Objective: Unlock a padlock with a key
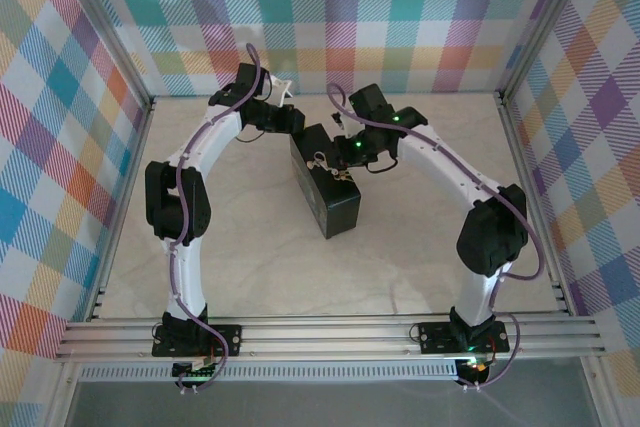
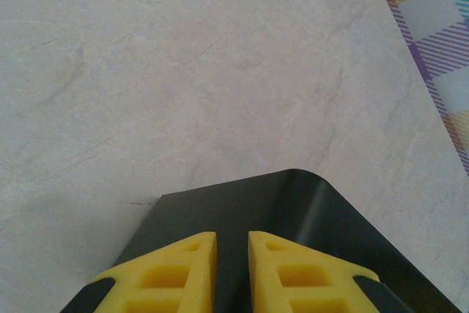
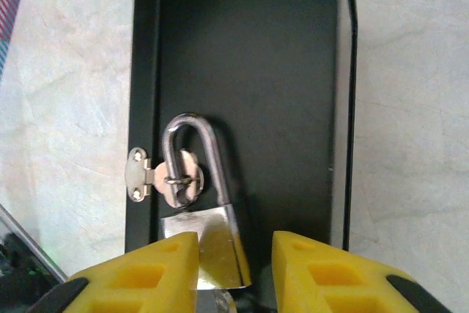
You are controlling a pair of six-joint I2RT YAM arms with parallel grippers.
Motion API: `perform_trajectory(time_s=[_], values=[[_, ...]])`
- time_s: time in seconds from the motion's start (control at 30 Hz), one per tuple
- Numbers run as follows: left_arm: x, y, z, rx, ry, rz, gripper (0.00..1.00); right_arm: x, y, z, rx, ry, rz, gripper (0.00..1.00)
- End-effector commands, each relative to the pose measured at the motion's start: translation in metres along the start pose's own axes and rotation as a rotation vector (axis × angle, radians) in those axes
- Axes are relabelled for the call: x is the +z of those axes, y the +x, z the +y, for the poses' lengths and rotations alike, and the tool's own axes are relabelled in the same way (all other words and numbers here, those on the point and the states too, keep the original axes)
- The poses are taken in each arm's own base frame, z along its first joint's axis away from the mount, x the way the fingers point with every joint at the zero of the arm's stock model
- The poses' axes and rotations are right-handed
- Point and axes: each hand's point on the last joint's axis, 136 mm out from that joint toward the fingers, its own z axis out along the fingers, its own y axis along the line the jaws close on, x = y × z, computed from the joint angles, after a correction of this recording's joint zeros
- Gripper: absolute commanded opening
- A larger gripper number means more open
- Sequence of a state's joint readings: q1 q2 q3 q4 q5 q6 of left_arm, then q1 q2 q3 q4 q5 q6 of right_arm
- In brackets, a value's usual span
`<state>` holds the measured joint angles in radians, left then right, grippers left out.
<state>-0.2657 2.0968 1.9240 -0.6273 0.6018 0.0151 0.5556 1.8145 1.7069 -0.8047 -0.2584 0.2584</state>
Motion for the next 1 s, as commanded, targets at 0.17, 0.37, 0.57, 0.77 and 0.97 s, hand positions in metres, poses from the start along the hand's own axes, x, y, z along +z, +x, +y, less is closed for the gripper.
perform_trajectory(time_s=[0.17, 0.37, 0.57, 0.77, 0.97], values=[[-0.007, 0.021, 0.0, -0.051, -0.021, 0.071, 0.18, -0.023, -0.007, 0.016, -0.095, 0.007, -0.064, 0.49], [-0.009, 0.023, 0.0, -0.051, -0.028, 0.078, 0.18, -0.012, -0.002, 0.018, -0.248, 0.132, -0.016, 0.54], [-0.009, 0.024, 0.0, -0.052, -0.029, 0.08, 0.18, 0.005, 0.005, 0.011, -0.314, 0.219, 0.046, 0.55], [-0.01, 0.024, 0.0, -0.051, -0.032, 0.08, 0.18, 0.004, 0.008, 0.002, -0.326, 0.265, 0.05, 0.54], [-0.01, 0.024, 0.0, -0.052, -0.037, 0.078, 0.18, -0.01, 0.0, 0.013, -0.345, 0.238, 0.001, 0.55]])
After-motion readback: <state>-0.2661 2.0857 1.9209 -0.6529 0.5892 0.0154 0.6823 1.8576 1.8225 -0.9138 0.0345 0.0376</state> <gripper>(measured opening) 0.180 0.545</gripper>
